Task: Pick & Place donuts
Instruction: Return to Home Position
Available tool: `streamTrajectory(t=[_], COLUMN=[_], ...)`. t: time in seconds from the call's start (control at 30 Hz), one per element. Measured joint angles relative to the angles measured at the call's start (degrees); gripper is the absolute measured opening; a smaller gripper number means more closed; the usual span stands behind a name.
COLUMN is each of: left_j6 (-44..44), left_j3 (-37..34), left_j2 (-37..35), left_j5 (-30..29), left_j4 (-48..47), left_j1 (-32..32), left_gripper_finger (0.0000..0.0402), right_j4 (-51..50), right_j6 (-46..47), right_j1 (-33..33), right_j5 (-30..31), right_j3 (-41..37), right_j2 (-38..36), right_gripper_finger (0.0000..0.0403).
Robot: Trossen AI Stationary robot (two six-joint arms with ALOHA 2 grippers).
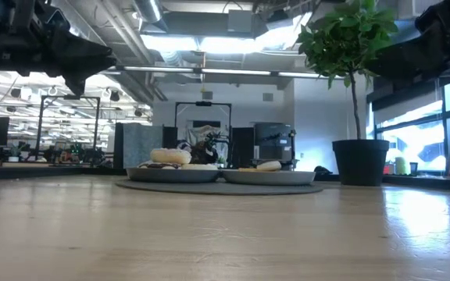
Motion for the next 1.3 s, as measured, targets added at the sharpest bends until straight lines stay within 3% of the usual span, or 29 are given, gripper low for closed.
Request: streamTrajectory(t=[0.23,0.4,0.7,1.0,1.3], left_j6=[0.1,0.5,-1.8,4.7,5.2], left_j3=[0.0,-0.4,-1.4,-1.4,-1.4], left_j2=[-5.5,-5.5,-5.4,-5.2,-5.1], left_j5=[-0.6,-2.3,-4.5,-4.5,-4.5], left_j4=[-3.6,-4.1,-5.6,-7.1,-7.1], left_j1=[0.0,0.0,0.0,0.0,0.0], left_gripper_finger=[0.0120,0.0118,0.0118,0.0118,0.0119], right_j4=[-2.2,-3.0,5.4,3.9,4.0], right_j6=[-1.2,-1.2,-1.7,-2.7,-5.8], right_j1=[0.0,0.0,-0.1,-0.1,-0.1], right_j5=[-1.9,-1.9,0.6,1.1,1.1], right_j3=[0.3,-0.2,-4.9,-4.9,-4.9], right_j2=[-2.7,-2.7,-2.3,-1.7,-1.8], right_gripper_finger=[0.0177,0.0177,0.0177,0.0177,0.0177])
